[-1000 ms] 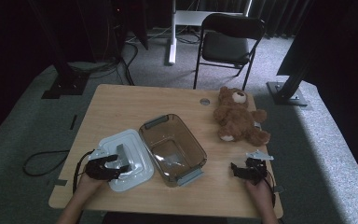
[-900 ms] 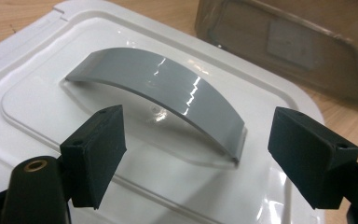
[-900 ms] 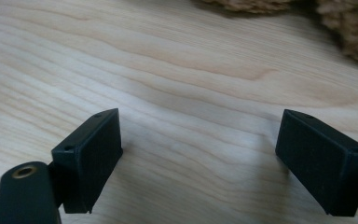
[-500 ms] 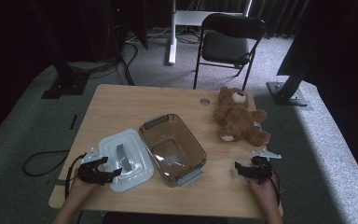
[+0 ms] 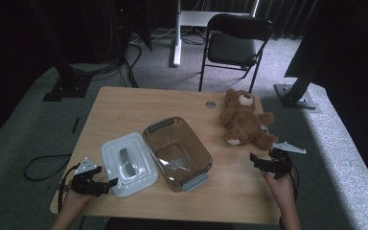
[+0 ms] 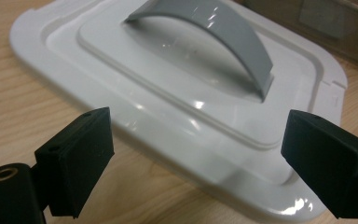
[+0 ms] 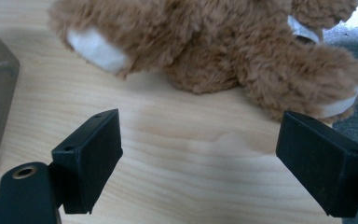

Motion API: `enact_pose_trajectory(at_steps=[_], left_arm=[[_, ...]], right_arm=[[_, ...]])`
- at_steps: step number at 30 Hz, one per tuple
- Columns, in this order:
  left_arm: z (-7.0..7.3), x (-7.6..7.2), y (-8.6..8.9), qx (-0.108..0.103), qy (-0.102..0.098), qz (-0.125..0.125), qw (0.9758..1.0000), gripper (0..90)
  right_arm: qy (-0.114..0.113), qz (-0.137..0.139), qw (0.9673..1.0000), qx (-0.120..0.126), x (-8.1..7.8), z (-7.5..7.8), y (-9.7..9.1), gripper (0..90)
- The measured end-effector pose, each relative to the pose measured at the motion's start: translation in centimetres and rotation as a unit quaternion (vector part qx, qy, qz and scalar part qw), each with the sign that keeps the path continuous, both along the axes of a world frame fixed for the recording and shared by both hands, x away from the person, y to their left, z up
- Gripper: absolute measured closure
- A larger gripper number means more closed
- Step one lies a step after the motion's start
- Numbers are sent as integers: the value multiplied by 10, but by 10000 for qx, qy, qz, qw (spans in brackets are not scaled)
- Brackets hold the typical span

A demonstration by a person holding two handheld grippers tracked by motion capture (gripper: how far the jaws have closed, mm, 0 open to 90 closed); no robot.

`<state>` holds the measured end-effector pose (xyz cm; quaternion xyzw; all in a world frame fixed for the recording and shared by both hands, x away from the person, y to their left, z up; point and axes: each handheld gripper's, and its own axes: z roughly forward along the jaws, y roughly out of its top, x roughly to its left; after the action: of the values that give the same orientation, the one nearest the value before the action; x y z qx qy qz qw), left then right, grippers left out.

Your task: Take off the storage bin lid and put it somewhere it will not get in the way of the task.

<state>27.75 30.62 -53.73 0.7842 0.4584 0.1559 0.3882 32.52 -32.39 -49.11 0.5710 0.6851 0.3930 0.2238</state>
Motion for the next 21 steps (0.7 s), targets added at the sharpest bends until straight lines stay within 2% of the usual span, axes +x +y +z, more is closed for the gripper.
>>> enact_pose_trajectory(at_steps=[2,3,6,8,10,13,15,21], left_arm=[[-1,-1,3,-20,16,108,9999,76],[-1,-1,5,-5,52,111,9999,27],[-1,-3,9,-13,37,220,9998,17],[-3,-4,10,90,-15,328,9994,17],[-5,-6,12,173,-79,526,9984,16],[-6,-6,17,152,-52,780,9968,2],[-7,-6,19,177,18,888,9959,2],[-10,-6,26,161,-23,1144,9933,2]], right_arm=[[-35,-47,10000,3,3,4,-1,134],[-56,-45,10000,19,4,6,-2,134],[-93,-49,9999,-9,9,10,-2,134],[-63,-48,10000,2,14,13,-1,133],[-66,-35,10000,-18,18,15,0,133],[-57,-34,10000,0,24,17,3,133],[-59,-35,10000,-6,29,19,5,133],[-71,-41,10000,-10,44,25,8,133]])
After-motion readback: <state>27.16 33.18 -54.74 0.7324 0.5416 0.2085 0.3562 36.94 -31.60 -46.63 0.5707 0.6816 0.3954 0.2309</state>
